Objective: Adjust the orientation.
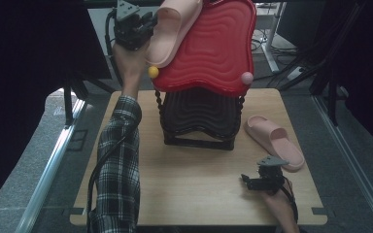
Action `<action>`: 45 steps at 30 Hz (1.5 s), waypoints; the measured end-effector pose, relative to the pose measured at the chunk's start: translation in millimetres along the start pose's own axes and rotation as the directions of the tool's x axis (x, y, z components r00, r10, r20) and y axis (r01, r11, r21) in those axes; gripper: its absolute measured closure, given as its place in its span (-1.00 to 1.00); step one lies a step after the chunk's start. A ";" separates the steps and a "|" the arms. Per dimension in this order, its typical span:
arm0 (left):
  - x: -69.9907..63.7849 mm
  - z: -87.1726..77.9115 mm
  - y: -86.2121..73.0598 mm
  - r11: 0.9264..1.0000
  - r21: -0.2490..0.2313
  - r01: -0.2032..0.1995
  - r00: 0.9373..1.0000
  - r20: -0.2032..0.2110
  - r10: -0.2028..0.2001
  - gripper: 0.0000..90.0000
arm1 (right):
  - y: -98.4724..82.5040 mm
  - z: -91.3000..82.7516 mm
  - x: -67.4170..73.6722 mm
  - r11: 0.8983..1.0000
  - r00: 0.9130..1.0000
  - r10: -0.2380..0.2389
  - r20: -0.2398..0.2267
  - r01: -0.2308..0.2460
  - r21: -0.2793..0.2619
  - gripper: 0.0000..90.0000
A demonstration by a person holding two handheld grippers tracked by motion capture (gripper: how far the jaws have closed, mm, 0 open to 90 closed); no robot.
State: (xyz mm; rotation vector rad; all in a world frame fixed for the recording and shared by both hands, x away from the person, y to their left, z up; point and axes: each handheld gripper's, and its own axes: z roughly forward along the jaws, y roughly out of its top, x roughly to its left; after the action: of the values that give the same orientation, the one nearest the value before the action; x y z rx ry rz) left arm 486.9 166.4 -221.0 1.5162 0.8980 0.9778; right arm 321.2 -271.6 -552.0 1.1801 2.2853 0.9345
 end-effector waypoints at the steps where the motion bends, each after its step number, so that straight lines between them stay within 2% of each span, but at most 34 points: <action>1: -0.6 6.3 2.2 1.000 0.014 0.000 1.000 -0.009 0.000 0.70 | 0.0 -0.2 0.1 1.000 1.000 0.000 -0.001 0.000 0.000 -0.79; 3: -1.1 8.3 2.7 1.000 0.015 0.006 1.000 -0.010 -0.005 0.73 | -0.1 -0.2 0.1 1.000 1.000 -0.002 0.000 0.002 0.000 -0.79; 5: -4.8 11.6 4.4 1.000 0.023 -0.008 0.999 -0.049 0.009 0.82 | -0.2 -0.2 0.1 1.000 1.000 -0.002 -0.001 0.002 -0.001 -0.79; 7: -7.1 12.2 5.8 1.000 0.015 0.022 0.997 -0.075 -0.021 0.85 | -0.2 -0.2 0.1 1.000 1.000 -0.001 0.000 0.001 0.000 -0.79; 9: -8.1 13.1 6.8 0.999 0.019 0.031 0.996 -0.080 -0.030 0.86 | -0.2 -0.2 0.1 1.000 1.000 -0.001 -0.001 0.001 0.000 -0.79; 11: -14.2 16.9 9.6 0.998 0.027 0.055 0.993 -0.110 -0.052 0.86 | -0.2 -0.2 0.1 1.000 1.000 -0.003 -0.001 0.003 -0.001 -0.79; 15: -18.7 19.6 11.4 0.996 0.038 0.081 0.990 -0.117 -0.076 0.81 | -0.2 -0.2 0.1 1.000 1.000 -0.003 -0.001 0.003 -0.001 -0.79; 16: -17.3 19.9 10.6 0.995 0.046 0.094 0.993 -0.077 -0.090 0.77 | -0.2 -0.2 0.1 1.000 1.000 -0.002 -0.001 0.002 -0.001 -0.79; 19: -13.1 13.4 7.5 0.995 0.020 0.096 0.995 -0.027 -0.095 0.66 | -0.2 -0.3 0.1 1.000 1.000 -0.003 -0.001 0.003 -0.001 -0.79; 22: -10.6 7.2 4.9 0.996 0.001 0.088 0.996 -0.010 -0.088 0.58 | -0.2 -0.2 0.1 1.000 1.000 -0.002 -0.001 0.002 -0.001 -0.79; 23: -7.6 -0.8 0.8 0.996 -0.031 0.082 0.997 0.005 -0.082 0.57 | -0.1 -0.2 0.1 1.000 1.000 -0.002 0.000 0.002 -0.001 -0.79; 24: -7.6 -0.8 0.8 0.996 -0.031 0.082 0.997 0.005 -0.082 0.58 | -0.1 -0.2 0.1 1.000 1.000 -0.002 0.000 0.002 -0.001 -0.79; 25: -2.8 -9.2 -4.8 0.992 -0.071 0.102 0.995 0.012 -0.101 0.60 | -0.2 -0.2 0.1 1.000 1.000 -0.002 -0.001 0.002 0.000 -0.79; 27: 4.8 -16.5 -11.7 0.986 -0.090 0.137 0.991 0.026 -0.135 0.62 | -0.1 -0.2 0.1 1.000 1.000 -0.003 0.000 0.003 -0.001 -0.79; 30: 10.7 -20.5 -19.8 0.986 -0.074 0.151 0.988 0.034 -0.149 0.74 | -0.1 -0.2 0.0 1.000 1.000 -0.004 -0.001 0.004 -0.002 -0.79; 31: 12.7 -22.1 -24.0 0.989 -0.051 0.137 0.990 0.031 -0.135 0.74 | -0.1 -0.2 0.0 1.000 1.000 -0.004 -0.001 0.004 -0.002 -0.79; 32: 14.0 -24.9 -32.7 0.993 -0.026 0.114 0.993 0.042 -0.113 0.83 | -0.2 -0.1 0.0 1.000 1.000 -0.004 0.000 0.004 -0.002 -0.79; 34: 14.0 -26.2 -36.9 0.995 -0.015 0.103 0.994 0.045 -0.102 0.86 | -0.1 -0.2 0.0 1.000 1.000 -0.003 0.000 0.003 -0.002 -0.79; 35: 13.3 -27.1 -44.6 0.996 0.007 0.093 0.993 0.067 -0.093 0.88 | -0.2 -0.2 0.1 1.000 1.000 -0.002 0.000 0.002 -0.002 -0.79; 37: 12.7 -27.2 -47.9 0.996 0.017 0.085 0.993 0.080 -0.087 0.89 | -0.2 -0.2 0.1 1.000 1.000 -0.003 0.001 0.003 -0.002 -0.79; 38: 11.0 -27.6 -53.4 0.996 0.023 0.082 0.992 0.098 -0.084 0.95 | -0.2 -0.1 0.2 1.000 1.000 -0.002 0.001 0.002 -0.002 -0.79; 40: 11.5 -28.9 -55.4 0.994 0.017 0.107 0.988 0.114 -0.108 0.98 | -0.2 -0.1 0.2 1.000 1.000 -0.002 0.001 0.002 -0.002 -0.79; 42: 10.6 -27.9 -55.4 0.993 0.028 0.113 0.982 0.152 -0.116 0.97 | -0.2 -0.1 0.2 1.000 1.000 -0.002 0.001 0.002 -0.002 -0.79; 45: -1.2 -25.4 -53.9 0.997 0.042 0.063 0.980 0.188 -0.070 0.97 | -0.2 -0.1 0.2 1.000 1.000 -0.002 0.001 0.002 -0.002 -0.79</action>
State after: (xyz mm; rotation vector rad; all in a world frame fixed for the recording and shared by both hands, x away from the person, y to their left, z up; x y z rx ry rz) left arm 460.8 182.6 -272.1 1.5707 0.8282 0.7589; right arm 321.0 -271.6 -552.1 1.1769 2.2840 0.9356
